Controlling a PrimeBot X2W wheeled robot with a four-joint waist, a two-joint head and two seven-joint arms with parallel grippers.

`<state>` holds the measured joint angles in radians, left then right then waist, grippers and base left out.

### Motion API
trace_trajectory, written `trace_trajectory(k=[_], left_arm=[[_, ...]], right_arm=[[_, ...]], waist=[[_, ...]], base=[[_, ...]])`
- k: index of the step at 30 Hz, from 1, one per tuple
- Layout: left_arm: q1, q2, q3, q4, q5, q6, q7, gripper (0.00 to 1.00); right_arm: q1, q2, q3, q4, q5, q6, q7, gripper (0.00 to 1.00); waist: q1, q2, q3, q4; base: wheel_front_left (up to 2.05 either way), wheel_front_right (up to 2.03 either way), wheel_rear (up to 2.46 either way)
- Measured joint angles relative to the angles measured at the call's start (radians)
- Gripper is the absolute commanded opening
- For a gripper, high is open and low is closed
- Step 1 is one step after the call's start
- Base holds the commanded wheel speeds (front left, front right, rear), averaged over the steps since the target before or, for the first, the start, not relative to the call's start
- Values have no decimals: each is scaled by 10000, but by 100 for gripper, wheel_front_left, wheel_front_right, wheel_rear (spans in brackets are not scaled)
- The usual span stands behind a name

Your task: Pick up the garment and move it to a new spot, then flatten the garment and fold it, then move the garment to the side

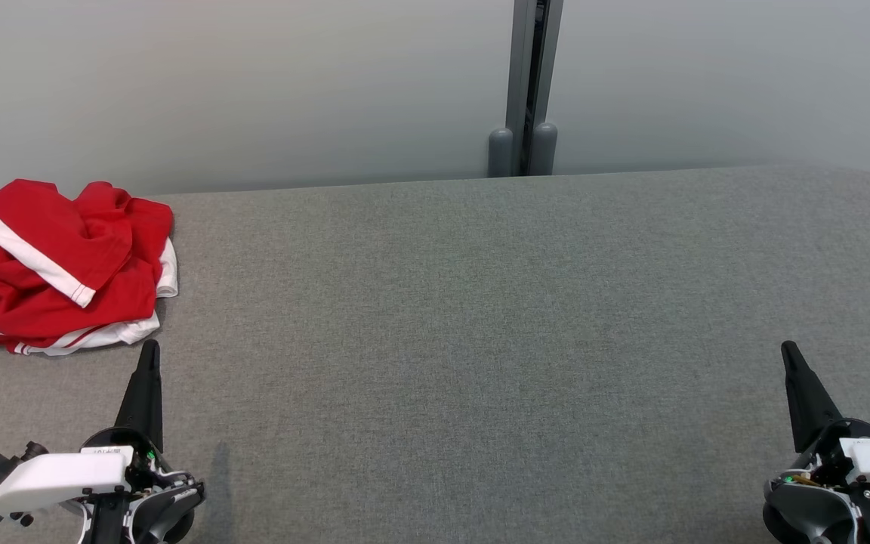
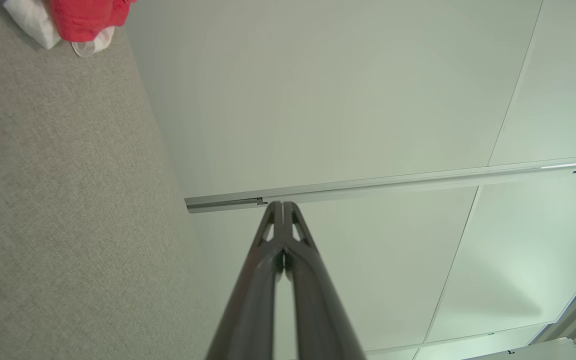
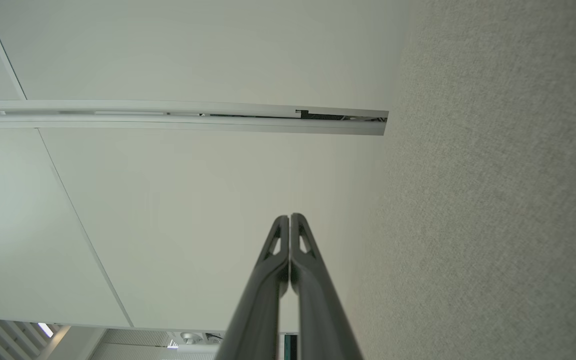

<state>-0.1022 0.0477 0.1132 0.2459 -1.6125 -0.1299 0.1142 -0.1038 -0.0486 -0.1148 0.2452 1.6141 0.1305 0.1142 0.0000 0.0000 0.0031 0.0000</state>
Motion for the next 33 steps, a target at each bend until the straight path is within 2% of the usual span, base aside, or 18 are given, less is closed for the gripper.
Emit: trace_trajectory(k=[20, 21, 29, 33], left_arm=[[133, -48, -21, 140, 2, 2, -4, 0], [250, -88, -31, 244, 2, 4, -4, 100], [580, -180, -263, 284, 142, 25, -324, 100], [593, -178, -366, 134, 560, 113, -533, 100]], right_arm=[[120, 63, 10, 127, 2, -2, -2, 0], [219, 111, 17, 234, 2, -12, -2, 100], [485, 197, 276, 349, -48, -15, -303, 100], [486, 194, 357, 293, -282, -15, -497, 100]], waist=[[0, 0, 0, 0], [0, 0, 0, 0], [0, 0, 1, -3], [0, 0, 4, -5]], base=[[0, 0, 0], [0, 0, 0], [0, 0, 0], [0, 0, 0]])
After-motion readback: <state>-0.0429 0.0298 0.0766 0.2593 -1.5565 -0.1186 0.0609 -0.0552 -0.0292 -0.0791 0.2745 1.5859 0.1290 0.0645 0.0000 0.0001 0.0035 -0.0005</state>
